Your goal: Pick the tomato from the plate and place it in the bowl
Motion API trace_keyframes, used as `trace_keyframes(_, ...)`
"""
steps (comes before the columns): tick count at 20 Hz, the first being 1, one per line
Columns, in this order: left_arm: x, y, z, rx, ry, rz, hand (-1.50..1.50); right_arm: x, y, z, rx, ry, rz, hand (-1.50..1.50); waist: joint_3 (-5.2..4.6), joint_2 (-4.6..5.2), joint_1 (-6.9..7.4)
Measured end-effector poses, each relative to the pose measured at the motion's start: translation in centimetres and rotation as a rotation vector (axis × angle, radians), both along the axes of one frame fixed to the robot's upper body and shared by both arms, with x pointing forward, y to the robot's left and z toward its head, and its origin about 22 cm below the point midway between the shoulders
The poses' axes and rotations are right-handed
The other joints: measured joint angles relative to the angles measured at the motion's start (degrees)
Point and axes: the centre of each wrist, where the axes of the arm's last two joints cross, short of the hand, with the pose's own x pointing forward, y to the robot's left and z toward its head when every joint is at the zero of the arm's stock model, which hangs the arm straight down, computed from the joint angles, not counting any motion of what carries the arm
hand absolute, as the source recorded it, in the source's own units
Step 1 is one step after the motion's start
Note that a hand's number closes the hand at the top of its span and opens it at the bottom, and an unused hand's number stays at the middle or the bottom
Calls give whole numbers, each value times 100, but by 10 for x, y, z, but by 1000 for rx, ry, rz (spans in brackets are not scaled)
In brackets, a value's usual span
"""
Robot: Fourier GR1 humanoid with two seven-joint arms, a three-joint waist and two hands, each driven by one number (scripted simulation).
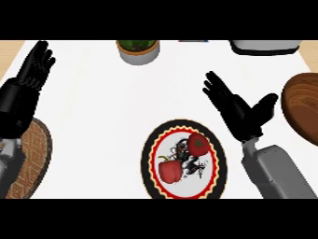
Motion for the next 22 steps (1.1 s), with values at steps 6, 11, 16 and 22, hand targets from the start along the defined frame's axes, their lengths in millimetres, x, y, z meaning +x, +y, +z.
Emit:
trace_keyframes(6,0,7,-11,39,17,103,0,13,-35,9,138,-165,260,150,31,197,236)
trace_keyframes(11,-2,6,-27,33,83,163,0,20,-100,-6,55,-314,84,-150,31,265,273)
trace_keyframes(16,-3,0,-35,38,108,182,0,16,-142,-16,27,-478,188,-150,35,265,306)
trace_keyframes(22,-6,-3,-40,38,127,187,0,27,-167,14,-278,-555,291,-150,21,228,319)
